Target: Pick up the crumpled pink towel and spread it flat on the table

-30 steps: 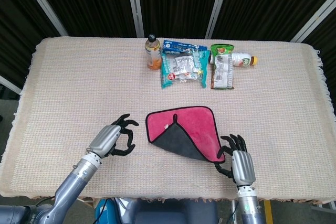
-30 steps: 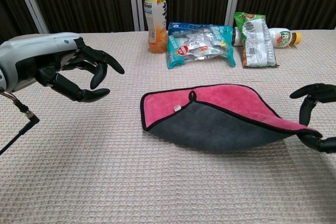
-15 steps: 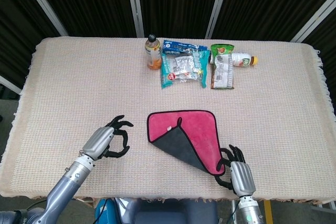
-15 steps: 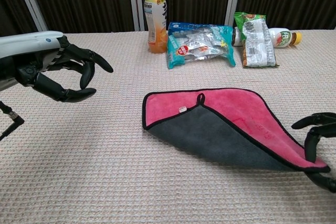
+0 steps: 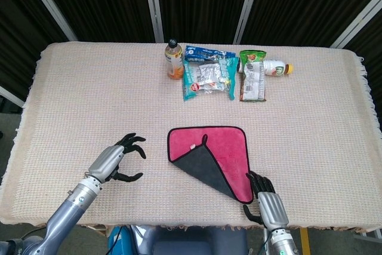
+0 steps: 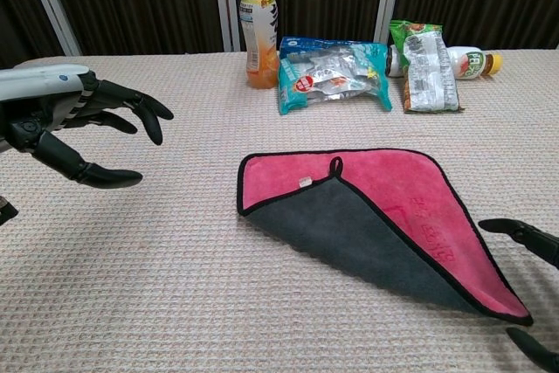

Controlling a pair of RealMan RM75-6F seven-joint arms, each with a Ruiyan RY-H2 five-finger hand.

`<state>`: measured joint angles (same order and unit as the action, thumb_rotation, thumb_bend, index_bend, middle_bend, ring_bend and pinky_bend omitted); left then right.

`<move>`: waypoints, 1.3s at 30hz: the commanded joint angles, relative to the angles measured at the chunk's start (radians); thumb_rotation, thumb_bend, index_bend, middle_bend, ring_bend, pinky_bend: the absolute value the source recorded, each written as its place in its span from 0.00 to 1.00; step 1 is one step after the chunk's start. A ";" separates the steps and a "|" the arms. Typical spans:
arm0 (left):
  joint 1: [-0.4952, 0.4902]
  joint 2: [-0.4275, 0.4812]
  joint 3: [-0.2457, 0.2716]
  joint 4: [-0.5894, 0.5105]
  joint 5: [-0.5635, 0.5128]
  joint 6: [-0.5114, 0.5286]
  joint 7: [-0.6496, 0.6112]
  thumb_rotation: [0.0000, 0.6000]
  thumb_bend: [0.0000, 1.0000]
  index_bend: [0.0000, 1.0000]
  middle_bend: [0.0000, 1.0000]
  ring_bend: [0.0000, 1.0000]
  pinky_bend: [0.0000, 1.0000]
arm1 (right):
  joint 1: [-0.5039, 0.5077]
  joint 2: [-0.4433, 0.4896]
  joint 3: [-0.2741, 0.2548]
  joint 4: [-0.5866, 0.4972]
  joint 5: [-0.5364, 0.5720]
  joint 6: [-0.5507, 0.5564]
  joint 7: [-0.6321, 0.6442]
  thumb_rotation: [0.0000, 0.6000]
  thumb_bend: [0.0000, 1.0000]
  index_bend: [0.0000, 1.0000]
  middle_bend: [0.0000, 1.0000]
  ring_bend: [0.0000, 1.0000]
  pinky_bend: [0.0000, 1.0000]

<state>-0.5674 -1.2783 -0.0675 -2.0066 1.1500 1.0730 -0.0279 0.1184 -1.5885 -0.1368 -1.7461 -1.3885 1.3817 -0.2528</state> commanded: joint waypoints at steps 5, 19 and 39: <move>-0.003 0.016 -0.025 0.008 -0.023 -0.015 -0.013 1.00 0.27 0.38 0.12 0.01 0.12 | -0.011 0.025 0.011 -0.022 -0.021 0.020 -0.038 1.00 0.39 0.00 0.00 0.00 0.00; -0.051 0.002 -0.102 0.012 -0.109 -0.021 0.065 1.00 0.25 0.37 0.13 0.01 0.12 | -0.022 0.126 0.071 -0.011 -0.133 0.102 0.199 1.00 0.39 0.00 0.00 0.00 0.00; -0.516 -0.196 -0.199 0.105 -0.793 -0.019 0.689 1.00 0.24 0.42 0.13 0.01 0.12 | -0.020 0.205 0.140 0.006 -0.142 0.118 0.403 1.00 0.39 0.00 0.00 0.00 0.00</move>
<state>-1.0112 -1.4085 -0.2387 -1.9471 0.4352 1.0213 0.6023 0.0980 -1.3878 0.0002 -1.7395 -1.5327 1.5030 0.1436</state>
